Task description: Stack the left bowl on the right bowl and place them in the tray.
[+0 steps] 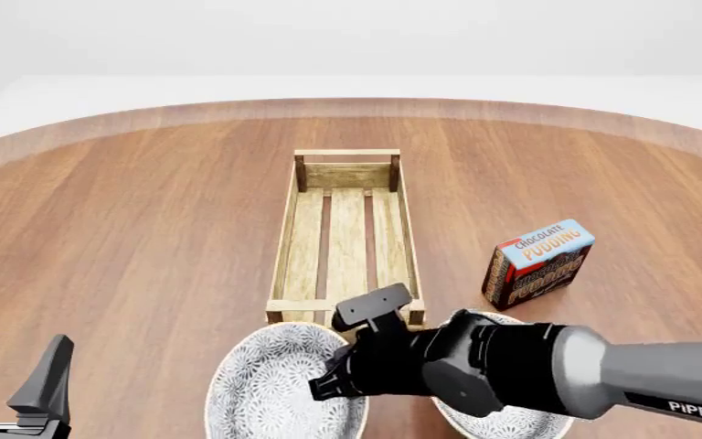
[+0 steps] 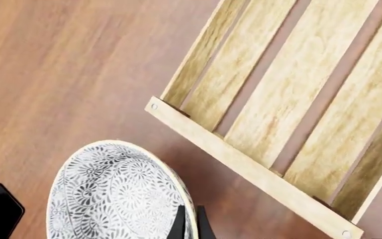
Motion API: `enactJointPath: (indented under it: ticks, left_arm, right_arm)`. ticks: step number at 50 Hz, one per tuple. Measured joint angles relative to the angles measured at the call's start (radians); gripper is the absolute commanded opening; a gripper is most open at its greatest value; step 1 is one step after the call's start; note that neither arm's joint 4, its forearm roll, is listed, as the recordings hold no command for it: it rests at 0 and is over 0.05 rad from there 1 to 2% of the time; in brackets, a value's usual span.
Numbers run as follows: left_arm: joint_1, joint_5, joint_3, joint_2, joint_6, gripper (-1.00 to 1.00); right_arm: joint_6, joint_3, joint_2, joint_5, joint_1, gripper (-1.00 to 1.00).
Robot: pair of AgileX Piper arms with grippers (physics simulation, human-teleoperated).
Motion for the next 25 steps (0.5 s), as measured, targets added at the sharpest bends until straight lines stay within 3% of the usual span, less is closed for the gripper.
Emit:
enactJointPath:
  ticks: [16,25]
  left_arm:
    - [0.000,0.000,0.000,0.000,0.000,1.00]
    - [0.000,0.000,0.000,0.000,0.000,1.00]
  right_arm:
    - [-0.078,-0.043,-0.189,0.133,-0.052,-1.00]
    - [-0.103,-0.011,-0.343,0.193,-0.127,-1.00]
